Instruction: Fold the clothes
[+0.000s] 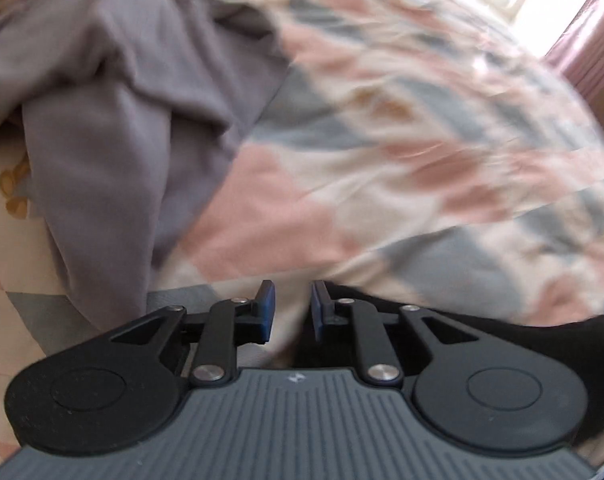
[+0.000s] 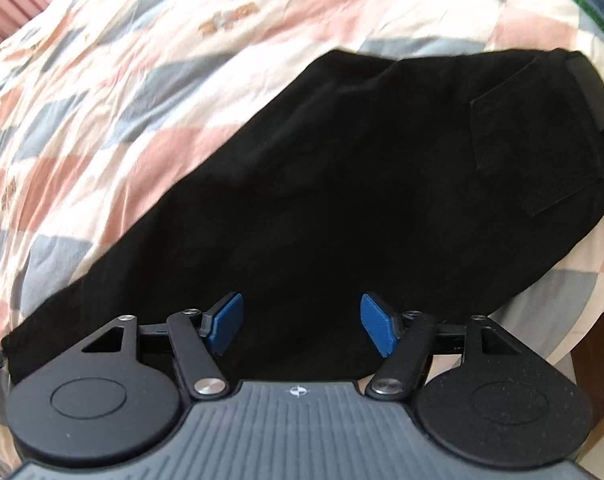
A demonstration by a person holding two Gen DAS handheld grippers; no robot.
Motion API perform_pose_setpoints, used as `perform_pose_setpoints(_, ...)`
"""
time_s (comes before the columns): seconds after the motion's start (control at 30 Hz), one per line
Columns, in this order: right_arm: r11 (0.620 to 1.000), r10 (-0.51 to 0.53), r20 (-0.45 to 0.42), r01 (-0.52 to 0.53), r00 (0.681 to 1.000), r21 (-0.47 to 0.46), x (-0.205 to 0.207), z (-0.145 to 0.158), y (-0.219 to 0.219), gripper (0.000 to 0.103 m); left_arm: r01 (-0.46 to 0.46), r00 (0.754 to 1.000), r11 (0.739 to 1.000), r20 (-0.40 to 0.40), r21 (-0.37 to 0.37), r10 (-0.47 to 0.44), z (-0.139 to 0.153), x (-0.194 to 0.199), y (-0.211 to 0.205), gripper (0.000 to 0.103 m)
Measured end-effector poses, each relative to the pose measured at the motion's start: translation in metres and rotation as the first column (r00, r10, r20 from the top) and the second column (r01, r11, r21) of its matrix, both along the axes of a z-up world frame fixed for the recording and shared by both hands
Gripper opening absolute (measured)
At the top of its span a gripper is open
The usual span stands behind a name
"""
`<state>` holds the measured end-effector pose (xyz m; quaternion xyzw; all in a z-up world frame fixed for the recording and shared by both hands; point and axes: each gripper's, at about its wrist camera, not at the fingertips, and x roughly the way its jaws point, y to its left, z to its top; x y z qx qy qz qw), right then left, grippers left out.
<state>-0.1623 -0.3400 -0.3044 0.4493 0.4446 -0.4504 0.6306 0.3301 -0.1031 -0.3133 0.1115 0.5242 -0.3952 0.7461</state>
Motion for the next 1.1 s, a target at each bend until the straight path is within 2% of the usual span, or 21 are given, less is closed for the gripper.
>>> perform_pose_setpoints(0.03,1.000,0.000,-0.003,0.000,1.000,-0.010,-0.002,0.001,-0.001,0.069,0.039,0.999,0.999,-0.015,-0.021,-0.039,0.007,-0.007,0.000,0.014)
perform_pose_setpoints(0.1,0.999,0.028,-0.011,-0.029,1.000,-0.038,-0.005,0.000,-0.001,0.069,0.158,0.987,0.987,-0.031,-0.008,-0.158,0.009,-0.033,-0.009,0.014)
perform_pose_setpoints(0.2,0.984,0.154,-0.060,-0.159,0.986,-0.087,0.001,-0.007,0.002,0.069,0.263,0.964,0.963,-0.060,0.051,-0.260,-0.012,-0.086,-0.026,0.018)
perform_pose_setpoints(0.23,0.973,0.204,-0.076,-0.211,0.976,-0.098,0.003,-0.010,0.003,0.069,0.265,0.964,0.960,-0.058,0.088,-0.261,-0.024,-0.102,-0.030,0.019)
perform_pose_setpoints(0.3,0.951,0.282,-0.097,-0.291,0.955,-0.105,0.001,-0.018,0.002,0.069,0.223,0.974,0.952,-0.014,0.209,-0.225,-0.049,-0.126,-0.036,0.019)
perform_pose_setpoints(0.37,0.949,0.286,-0.147,-0.301,0.947,-0.089,-0.014,-0.026,-0.007,0.074,0.146,0.986,0.956,0.041,0.254,-0.161,-0.049,-0.139,-0.043,0.018)
perform_pose_setpoints(0.4,0.949,0.288,-0.173,-0.305,0.942,-0.081,-0.022,-0.030,-0.011,0.074,0.120,0.989,0.958,0.055,0.262,-0.139,-0.042,-0.145,-0.046,0.016)
perform_pose_setpoints(0.47,0.948,0.292,-0.223,-0.313,0.930,-0.064,-0.037,-0.038,-0.019,0.073,0.130,0.986,0.969,0.077,0.209,-0.149,-0.020,-0.160,-0.048,0.017)
perform_pose_setpoints(0.5,0.948,0.288,-0.223,-0.310,0.931,-0.069,-0.046,-0.037,-0.024,0.072,0.142,0.982,0.973,0.093,0.183,-0.161,-0.011,-0.171,-0.048,0.018)
perform_pose_setpoints(0.6,0.948,0.272,-0.151,-0.292,0.950,-0.126,-0.076,-0.019,-0.032,0.073,0.164,0.978,0.969,0.098,0.182,-0.184,-0.012,-0.206,-0.054,0.020)
perform_pose_setpoints(0.63,0.947,0.273,-0.136,-0.291,0.952,-0.137,-0.084,-0.017,-0.033,0.075,0.155,0.979,0.964,0.096,0.214,-0.179,-0.021,-0.216,-0.059,0.020)
perform_pose_setpoints(0.7,0.941,0.295,-0.138,-0.312,0.945,-0.127,-0.095,-0.026,-0.034,0.079,0.136,0.982,0.935,0.081,0.328,-0.171,-0.048,-0.228,-0.068,0.020)
perform_pose_setpoints(0.77,0.932,0.325,-0.161,-0.345,0.932,-0.114,-0.101,-0.037,-0.034,0.085,0.114,0.977,0.910,0.119,0.399,-0.175,-0.063,-0.238,-0.078,0.022)
perform_pose_setpoints(0.83,0.920,0.355,-0.179,-0.377,0.918,-0.107,-0.105,-0.046,-0.033,0.088,0.076,0.979,0.898,0.138,0.433,-0.149,-0.050,-0.244,-0.089,0.021)
perform_pose_setpoints(0.9,0.922,0.354,-0.184,-0.376,0.917,-0.097,-0.105,-0.042,-0.035,0.087,0.078,0.976,0.921,0.159,0.383,-0.149,-0.024,-0.255,-0.090,0.023)
perform_pose_setpoints(0.97,0.929,0.339,-0.154,-0.356,0.928,-0.105,-0.104,-0.023,-0.036,0.085,0.072,0.974,0.940,0.179,0.334,-0.138,0.006,-0.266,-0.089,0.033)
perform_pose_setpoints(1.1,0.938,0.309,-0.042,-0.312,0.950,-0.151,-0.107,0.026,-0.025,0.088,0.086,0.979,0.964,0.159,0.254,-0.129,0.053,-0.286,-0.089,0.037)
